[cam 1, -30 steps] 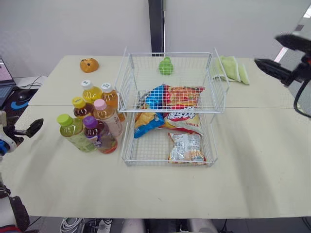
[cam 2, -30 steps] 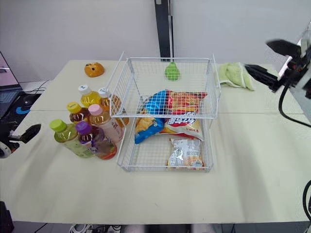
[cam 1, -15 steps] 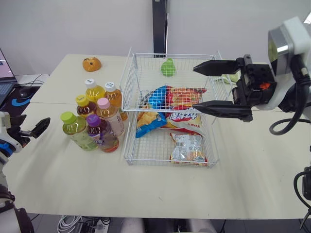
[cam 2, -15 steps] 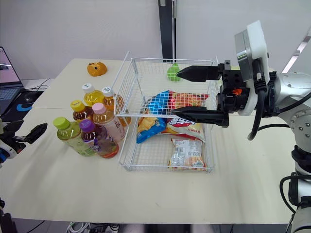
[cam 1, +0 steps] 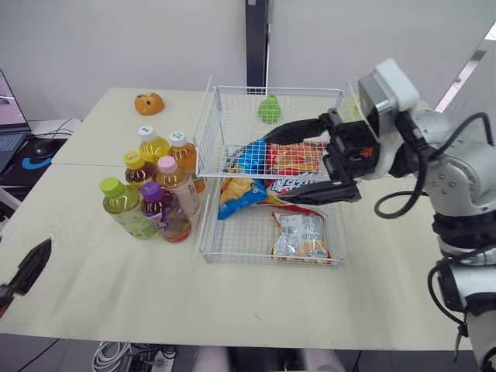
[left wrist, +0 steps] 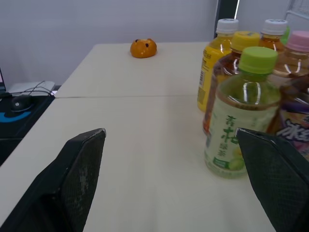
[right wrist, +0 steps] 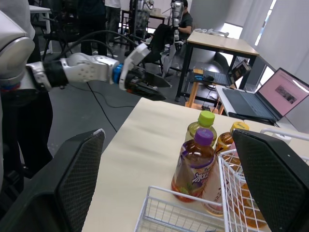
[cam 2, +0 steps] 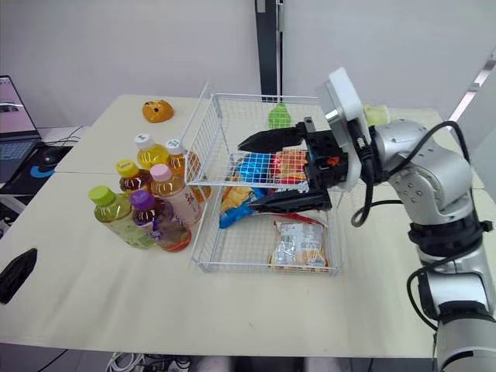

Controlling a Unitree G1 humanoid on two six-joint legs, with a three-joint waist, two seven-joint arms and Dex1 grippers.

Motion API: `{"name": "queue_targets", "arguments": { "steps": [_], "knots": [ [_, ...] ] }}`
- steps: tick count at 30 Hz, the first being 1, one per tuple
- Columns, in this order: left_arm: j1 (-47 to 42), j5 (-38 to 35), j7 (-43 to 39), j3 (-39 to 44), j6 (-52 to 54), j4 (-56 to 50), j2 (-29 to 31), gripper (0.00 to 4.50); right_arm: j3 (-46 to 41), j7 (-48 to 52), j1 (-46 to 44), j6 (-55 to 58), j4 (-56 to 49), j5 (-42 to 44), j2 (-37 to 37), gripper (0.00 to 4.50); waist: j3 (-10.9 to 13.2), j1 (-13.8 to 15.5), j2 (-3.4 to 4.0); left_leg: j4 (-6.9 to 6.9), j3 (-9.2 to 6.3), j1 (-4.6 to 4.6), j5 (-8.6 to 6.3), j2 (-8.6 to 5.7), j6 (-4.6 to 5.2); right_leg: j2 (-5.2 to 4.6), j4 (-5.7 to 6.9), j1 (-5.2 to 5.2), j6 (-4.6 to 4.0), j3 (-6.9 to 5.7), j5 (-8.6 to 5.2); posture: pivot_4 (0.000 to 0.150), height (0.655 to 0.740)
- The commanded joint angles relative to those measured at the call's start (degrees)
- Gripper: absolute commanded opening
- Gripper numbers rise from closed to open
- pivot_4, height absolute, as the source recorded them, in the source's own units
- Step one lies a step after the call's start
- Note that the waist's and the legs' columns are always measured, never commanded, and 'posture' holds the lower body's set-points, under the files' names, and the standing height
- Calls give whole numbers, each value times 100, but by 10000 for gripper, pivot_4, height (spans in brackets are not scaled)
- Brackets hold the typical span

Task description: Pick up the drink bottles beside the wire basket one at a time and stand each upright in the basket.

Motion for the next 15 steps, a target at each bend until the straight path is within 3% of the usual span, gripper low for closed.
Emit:
{"name": "queue_targets", "arguments": {
  "steps": [1, 3, 7, 15],
  "knots": [
    [498, -585, 366, 72, 147, -1145, -408, 44845, -25, 132, -222, -162, 225, -156, 171, 45000, 0, 44, 0, 0, -2, 2, -5, -2, 8, 0, -2, 3, -2, -1, -1, 1500, 7400],
    [584, -641, 537, -59, 154, -1363, -512, 44845, -13, 182, -246, -194, 303, -236, 255, 45000, 0, 89, 1, 0, -16, 2, -12, -2, 22, 3, -2, 9, -10, -13, -6, 1500, 7400],
    [-13, -508, 992, -410, 221, -1262, -118, 44845, -60, 165, -222, -196, 293, -356, 294, 45000, 1, 165, 14, 0, -41, -2, -12, -4, 24, 10, 1, 16, -24, -30, -13, 1500, 7400],
    [-2280, 201, 1415, -1822, 536, 36, 1000, 44845, -475, -473, 123, 173, -455, -271, -66, 45000, 0, 199, 15, -1, -57, -12, -11, -3, 21, 16, -5, 20, -29, -44, -10, 1500, 7400]
  ]
}}
